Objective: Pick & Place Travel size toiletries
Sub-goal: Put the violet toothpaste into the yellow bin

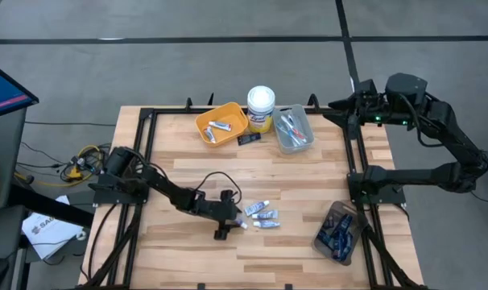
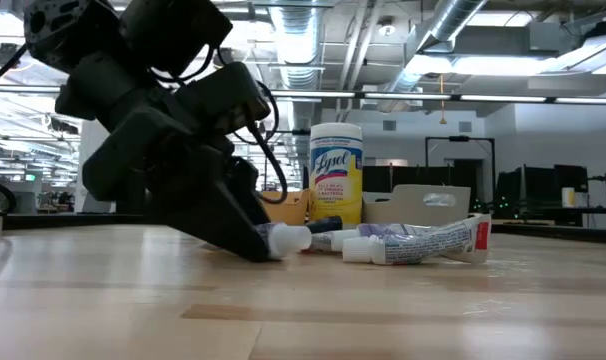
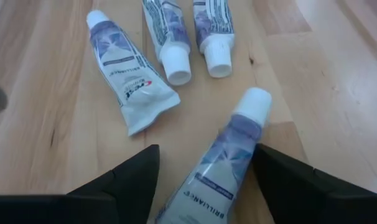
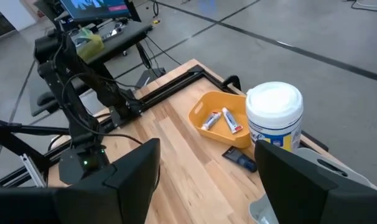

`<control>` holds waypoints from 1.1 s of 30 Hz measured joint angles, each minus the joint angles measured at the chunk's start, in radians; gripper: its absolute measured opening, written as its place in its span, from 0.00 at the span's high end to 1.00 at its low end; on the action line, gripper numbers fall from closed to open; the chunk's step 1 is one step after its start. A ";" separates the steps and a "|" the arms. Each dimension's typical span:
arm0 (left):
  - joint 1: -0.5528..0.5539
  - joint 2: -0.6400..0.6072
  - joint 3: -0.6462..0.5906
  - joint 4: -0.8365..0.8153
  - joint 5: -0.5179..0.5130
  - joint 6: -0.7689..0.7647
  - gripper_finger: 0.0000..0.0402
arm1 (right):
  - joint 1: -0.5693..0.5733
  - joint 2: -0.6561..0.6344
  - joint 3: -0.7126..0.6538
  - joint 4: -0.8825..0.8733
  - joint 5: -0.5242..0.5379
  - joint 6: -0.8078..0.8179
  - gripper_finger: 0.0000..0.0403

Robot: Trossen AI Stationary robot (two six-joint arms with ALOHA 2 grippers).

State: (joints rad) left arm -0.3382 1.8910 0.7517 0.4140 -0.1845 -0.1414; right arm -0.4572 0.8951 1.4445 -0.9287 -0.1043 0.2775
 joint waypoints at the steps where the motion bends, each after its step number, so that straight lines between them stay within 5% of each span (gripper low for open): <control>1: 0.000 0.006 0.000 0.006 -0.001 -0.004 0.39 | 0.000 0.000 0.000 0.000 0.000 0.000 0.37; 12: 0.003 -0.026 -0.002 -0.037 0.000 0.035 0.66 | 0.000 0.000 0.000 0.000 0.000 0.000 0.37; 23: 0.057 -0.120 -0.003 -0.044 -0.010 0.035 0.76 | 0.000 0.000 0.000 -0.002 0.000 -0.015 0.37; 33: 0.259 -0.382 -0.002 -0.116 -0.370 0.146 0.81 | 0.000 0.000 0.000 -0.010 0.000 -0.015 0.37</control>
State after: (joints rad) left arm -0.0790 1.5094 0.7498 0.2978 -0.5541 0.0044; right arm -0.4572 0.8951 1.4445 -0.9382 -0.1043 0.2622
